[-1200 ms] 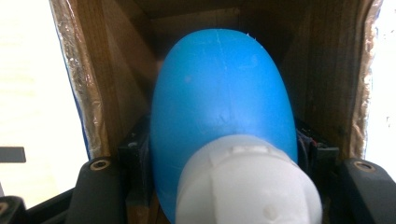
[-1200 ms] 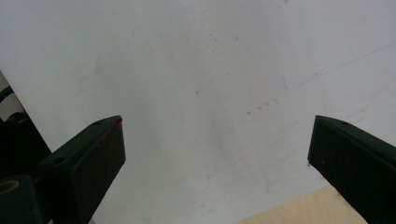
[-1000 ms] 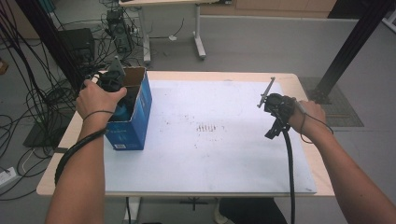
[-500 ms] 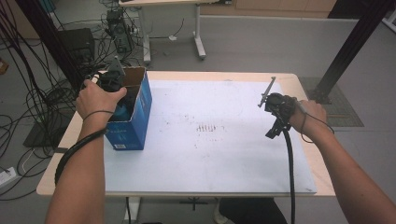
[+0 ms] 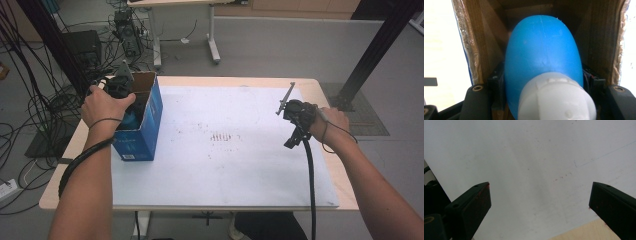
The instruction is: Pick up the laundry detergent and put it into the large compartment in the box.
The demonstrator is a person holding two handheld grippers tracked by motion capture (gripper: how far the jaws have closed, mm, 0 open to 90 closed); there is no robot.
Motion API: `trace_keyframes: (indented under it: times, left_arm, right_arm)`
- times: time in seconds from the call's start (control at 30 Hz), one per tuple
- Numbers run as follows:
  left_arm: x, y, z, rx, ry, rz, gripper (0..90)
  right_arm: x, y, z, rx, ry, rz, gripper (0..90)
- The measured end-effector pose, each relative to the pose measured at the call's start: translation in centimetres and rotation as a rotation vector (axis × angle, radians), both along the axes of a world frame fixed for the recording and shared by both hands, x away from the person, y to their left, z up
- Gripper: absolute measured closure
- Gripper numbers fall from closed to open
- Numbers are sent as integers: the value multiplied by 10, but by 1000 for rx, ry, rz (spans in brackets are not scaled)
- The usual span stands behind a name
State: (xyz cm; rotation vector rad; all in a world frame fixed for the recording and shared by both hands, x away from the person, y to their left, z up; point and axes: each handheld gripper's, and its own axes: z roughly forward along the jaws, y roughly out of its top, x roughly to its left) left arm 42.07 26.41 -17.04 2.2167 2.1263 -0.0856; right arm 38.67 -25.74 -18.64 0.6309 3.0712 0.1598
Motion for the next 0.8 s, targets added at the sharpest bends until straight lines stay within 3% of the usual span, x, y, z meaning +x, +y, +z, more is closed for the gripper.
trace_keyframes:
  times: [0.3, 0.5, 0.8]
  left_arm:
    - [2, 0, 0, -3, 6, 9, 366]
    - [0, 1, 3, -3, -12, 15, 327]
    - [4, -2, 6, -2, 14, 12, 295]
  right_arm:
    - [0, 0, -1, 3, 1, 0, 40]
    - [1, 1, -1, 0, 3, 0, 40]
    - [1, 1, -3, 1, 6, 2, 41]
